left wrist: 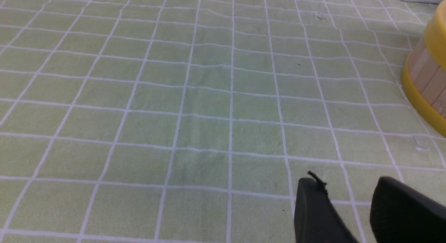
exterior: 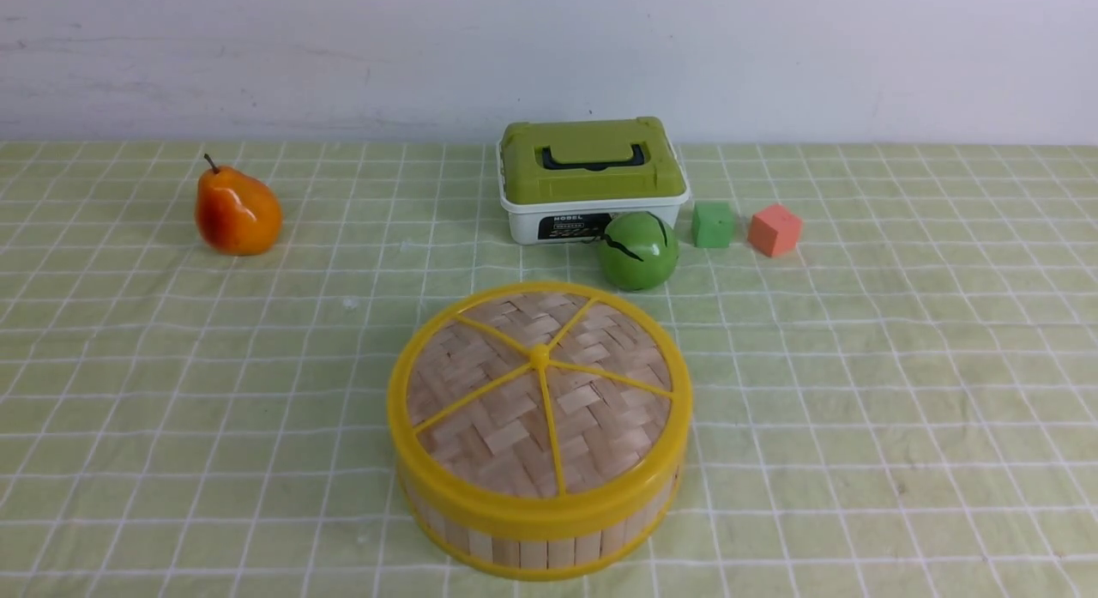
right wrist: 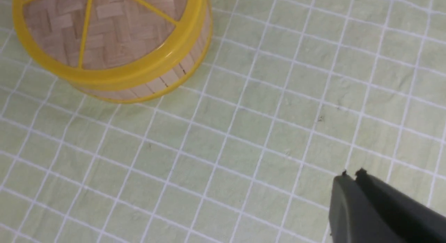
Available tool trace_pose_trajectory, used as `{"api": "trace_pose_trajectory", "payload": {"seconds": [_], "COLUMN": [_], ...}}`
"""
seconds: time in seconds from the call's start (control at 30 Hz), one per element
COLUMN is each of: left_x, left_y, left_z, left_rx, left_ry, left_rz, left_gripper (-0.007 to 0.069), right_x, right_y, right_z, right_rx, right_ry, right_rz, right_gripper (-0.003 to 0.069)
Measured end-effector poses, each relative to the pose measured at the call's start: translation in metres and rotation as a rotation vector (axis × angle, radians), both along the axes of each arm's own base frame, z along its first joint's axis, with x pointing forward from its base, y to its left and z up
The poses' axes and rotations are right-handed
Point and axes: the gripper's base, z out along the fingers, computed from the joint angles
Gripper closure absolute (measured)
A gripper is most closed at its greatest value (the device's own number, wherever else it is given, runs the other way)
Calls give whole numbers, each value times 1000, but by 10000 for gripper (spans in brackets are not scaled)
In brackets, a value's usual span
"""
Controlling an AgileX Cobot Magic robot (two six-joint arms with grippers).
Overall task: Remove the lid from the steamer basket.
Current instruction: Use the right arm to lift the lid of the steamer
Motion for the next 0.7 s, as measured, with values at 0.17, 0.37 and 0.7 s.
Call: {"api": "trace_pose_trajectory", "payload": {"seconds": [0.17,0.37,0.7], "left_x": [0,0,0], "left_y": [0,0,0], "left_z": [0,0,0], "left_rx": [0,0,0], "left_ry": [0,0,0], "left_rz": [0,0,0], "left_gripper": [386,386,386], "right_x": [37,82,146], "right_y": [36,99,193], "right_z": [2,-2,-49], "right_rx": [-93,-178,-203], "right_ry": [41,84,194], "right_rz": [126,233,348], "right_gripper": [659,655,485]}}
